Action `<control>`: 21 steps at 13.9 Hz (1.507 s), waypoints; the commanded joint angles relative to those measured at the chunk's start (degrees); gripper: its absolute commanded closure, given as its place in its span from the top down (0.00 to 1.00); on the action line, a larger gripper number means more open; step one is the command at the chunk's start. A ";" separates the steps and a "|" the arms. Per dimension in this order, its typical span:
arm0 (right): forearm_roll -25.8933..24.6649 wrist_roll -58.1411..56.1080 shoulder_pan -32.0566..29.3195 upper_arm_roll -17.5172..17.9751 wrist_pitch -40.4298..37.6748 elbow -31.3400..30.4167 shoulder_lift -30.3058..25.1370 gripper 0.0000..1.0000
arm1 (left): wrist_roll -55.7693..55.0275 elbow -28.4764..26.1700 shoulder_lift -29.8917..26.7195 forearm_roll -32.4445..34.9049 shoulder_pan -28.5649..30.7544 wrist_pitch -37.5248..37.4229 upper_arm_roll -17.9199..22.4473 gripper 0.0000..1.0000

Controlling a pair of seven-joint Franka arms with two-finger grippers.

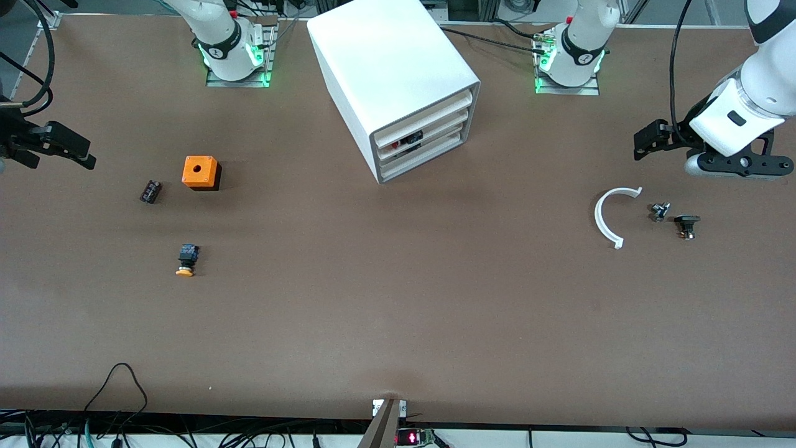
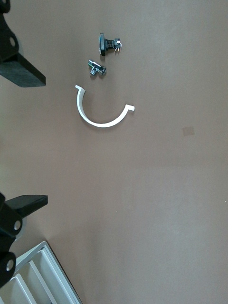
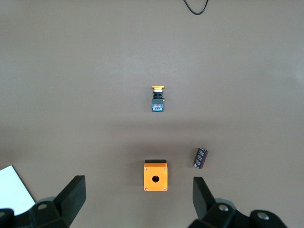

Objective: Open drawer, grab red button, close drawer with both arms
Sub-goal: 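Reach the left gripper to the drawer handle while the right gripper advances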

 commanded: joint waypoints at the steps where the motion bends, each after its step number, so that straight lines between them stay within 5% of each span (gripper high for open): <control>1: -0.89 0.74 0.21 0.14 -1.38 1.55 0.69 1.00 | 0.38 1.27 0.29 -0.01 -0.20 -0.75 0.09 1.00; 13: -1.78 2.69 0.03 0.31 -3.32 -3.72 3.14 1.00 | 0.29 5.12 2.04 -1.32 -2.04 -5.12 -0.09 1.00; 21: 3.15 3.99 2.04 0.31 2.92 -2.76 10.70 1.00 | 1.43 4.35 7.66 -30.55 -2.67 -17.80 -0.44 1.00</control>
